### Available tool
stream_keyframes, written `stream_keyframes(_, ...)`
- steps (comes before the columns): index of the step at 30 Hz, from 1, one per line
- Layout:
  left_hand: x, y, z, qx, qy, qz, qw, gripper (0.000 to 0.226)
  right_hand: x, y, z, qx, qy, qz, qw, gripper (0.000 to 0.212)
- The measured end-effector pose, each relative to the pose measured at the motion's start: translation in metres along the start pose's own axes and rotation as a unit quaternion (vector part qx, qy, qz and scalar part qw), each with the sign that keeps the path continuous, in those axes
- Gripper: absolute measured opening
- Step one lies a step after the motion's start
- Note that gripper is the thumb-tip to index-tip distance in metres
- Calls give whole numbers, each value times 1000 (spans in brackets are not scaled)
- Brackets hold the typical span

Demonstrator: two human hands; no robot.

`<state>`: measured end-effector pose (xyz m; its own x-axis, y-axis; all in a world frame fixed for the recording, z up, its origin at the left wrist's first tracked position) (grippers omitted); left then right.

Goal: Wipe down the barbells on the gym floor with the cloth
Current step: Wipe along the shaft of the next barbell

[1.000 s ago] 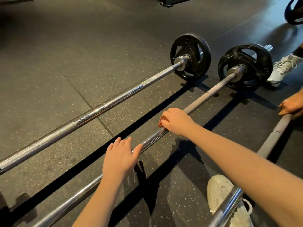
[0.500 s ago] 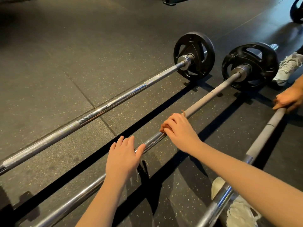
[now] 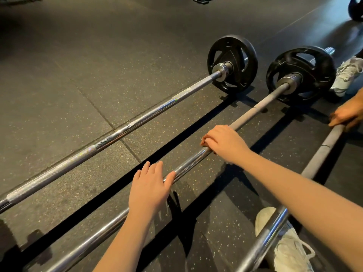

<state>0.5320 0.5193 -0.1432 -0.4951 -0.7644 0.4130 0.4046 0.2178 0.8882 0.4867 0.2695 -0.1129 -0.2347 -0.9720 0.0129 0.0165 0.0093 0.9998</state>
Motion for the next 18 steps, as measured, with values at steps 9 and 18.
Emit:
stream_keyframes(9,0,1,1,16,-14,15,1000,93,4,-15,9,-4,50,-40,998,25)
stream_keyframes(18,-1,3,3,-20,-10,36,999,96,4,-9,18,2,72,-54,996,21)
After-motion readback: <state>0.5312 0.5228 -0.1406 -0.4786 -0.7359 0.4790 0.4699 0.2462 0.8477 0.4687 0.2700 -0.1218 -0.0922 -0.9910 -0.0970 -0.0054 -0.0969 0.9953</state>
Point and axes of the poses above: each hand's wrist, its own z-axis away from the middle knuckle, its own y-axis out of the back of the hand, x = y × z, the point moved 3 cm from there along -z, towards the middle knuckle, and after that the axes turned 14 degrees about z, right-handed, at the moved point
